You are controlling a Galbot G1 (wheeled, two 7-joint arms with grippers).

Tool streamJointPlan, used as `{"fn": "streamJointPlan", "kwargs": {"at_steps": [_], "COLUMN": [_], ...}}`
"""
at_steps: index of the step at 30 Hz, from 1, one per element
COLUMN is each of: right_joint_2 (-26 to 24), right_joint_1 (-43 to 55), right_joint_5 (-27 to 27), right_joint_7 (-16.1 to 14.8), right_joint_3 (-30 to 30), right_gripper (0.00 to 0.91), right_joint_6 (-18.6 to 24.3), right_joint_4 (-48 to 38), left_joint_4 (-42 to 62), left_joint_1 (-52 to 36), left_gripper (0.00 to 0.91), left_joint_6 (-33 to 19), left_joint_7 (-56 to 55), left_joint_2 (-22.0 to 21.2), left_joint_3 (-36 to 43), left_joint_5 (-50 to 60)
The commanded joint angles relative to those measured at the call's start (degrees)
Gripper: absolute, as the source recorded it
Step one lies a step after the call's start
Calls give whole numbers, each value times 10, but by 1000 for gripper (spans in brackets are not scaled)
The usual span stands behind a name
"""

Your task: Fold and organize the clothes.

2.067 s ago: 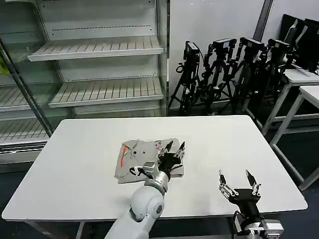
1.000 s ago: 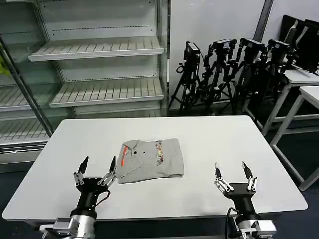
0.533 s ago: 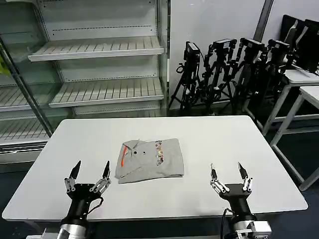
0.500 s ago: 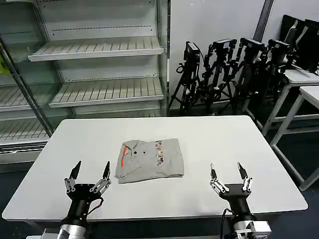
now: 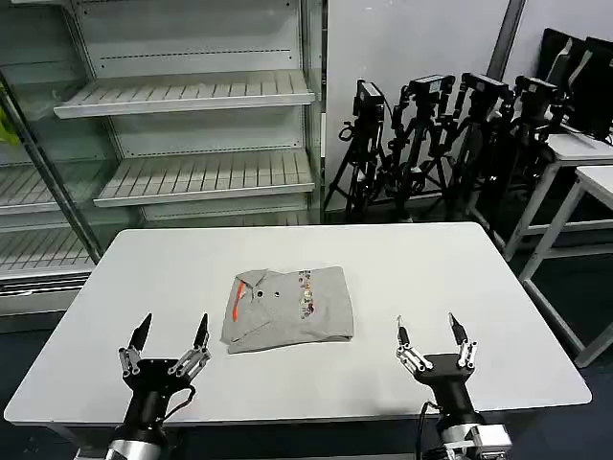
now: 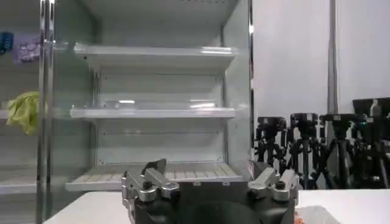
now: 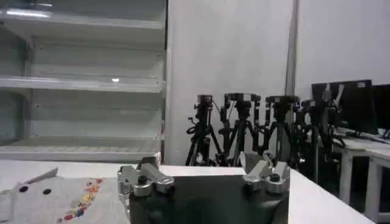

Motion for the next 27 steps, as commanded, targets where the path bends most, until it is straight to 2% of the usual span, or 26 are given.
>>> {"fn": "streamJointPlan", "kwargs": {"at_steps": [1, 12, 17, 22, 27], "right_joint_2": [0, -8, -13, -18, -17], "right_joint_1": [-5, -12, -12, -13, -15], "right_joint_5": [-23, -19, -3, 2, 16], "right_joint_7": [9, 21, 28, 28, 2], "right_joint_3": [-7, -19, -25, -19, -18], "right_gripper": [907, 907, 907, 907, 907], "right_joint_6": [5, 25, 55, 58, 57], "right_joint_4": [4, 7, -2, 1, -4], "left_joint_4": [-5, -12, -16, -16, -17], "left_joint_1": [10, 20, 21, 21, 21], "left_gripper": [907, 907, 907, 907, 907], "left_joint_6": [-1, 3, 7, 8, 10], "left_joint_7": [2, 9, 11, 12, 13], "left_joint_2": [-5, -13, -18, -23, -20], "left_joint_3": [4, 13, 19, 26, 27], "left_joint_5": [2, 8, 9, 12, 12]}}
